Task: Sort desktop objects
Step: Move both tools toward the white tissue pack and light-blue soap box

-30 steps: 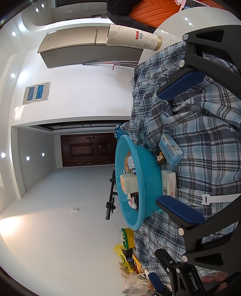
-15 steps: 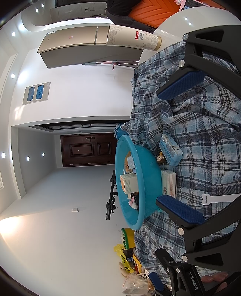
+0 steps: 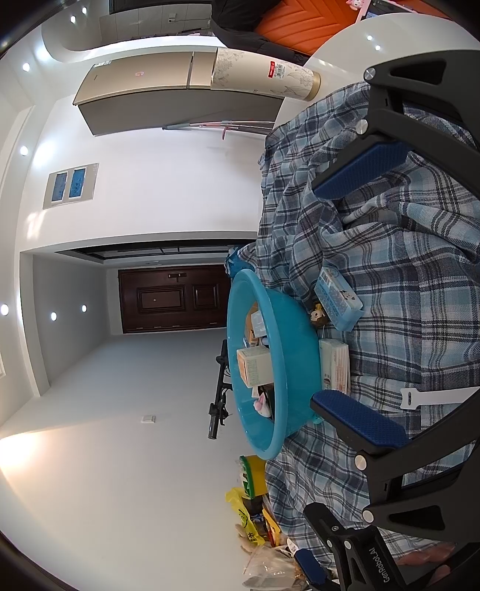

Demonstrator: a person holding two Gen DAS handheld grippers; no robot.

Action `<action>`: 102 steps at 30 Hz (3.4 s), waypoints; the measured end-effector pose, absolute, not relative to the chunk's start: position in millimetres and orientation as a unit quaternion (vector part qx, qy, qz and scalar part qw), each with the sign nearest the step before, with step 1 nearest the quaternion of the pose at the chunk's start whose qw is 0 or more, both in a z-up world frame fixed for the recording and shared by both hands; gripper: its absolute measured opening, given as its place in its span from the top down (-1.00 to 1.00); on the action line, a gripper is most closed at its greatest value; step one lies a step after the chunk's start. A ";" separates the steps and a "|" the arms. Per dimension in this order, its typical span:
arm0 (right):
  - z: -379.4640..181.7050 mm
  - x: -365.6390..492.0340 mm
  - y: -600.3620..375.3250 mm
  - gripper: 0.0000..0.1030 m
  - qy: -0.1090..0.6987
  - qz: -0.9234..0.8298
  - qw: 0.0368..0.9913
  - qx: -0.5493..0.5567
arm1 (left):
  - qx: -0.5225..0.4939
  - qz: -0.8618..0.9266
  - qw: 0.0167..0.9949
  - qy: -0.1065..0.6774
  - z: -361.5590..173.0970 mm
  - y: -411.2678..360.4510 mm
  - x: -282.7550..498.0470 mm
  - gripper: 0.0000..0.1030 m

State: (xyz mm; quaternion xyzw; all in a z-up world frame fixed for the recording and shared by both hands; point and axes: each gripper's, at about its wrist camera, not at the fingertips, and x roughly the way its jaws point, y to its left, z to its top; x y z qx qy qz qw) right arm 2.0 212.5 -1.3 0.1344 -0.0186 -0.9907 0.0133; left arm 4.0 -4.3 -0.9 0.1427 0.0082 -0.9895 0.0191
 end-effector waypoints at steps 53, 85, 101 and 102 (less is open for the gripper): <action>145.7 -34.1 209.8 -0.99 0.042 -0.987 0.068 0.137 | 0.133 -0.990 -0.050 -0.024 151.7 20.3 -38.9 -1.00; 44.7 -66.0 216.0 -0.99 0.042 -0.953 0.089 0.286 | 0.289 -0.956 -0.053 -0.001 52.3 20.2 -77.1 -1.00; 2.4 -63.1 221.0 -0.99 0.041 -0.938 0.094 0.331 | 0.343 -0.936 -0.080 -0.003 12.4 31.7 -75.4 -1.00; 1.0 -62.8 221.8 -0.99 0.042 -0.938 0.095 0.331 | 0.346 -0.935 -0.082 -0.005 11.1 32.7 -76.3 -1.00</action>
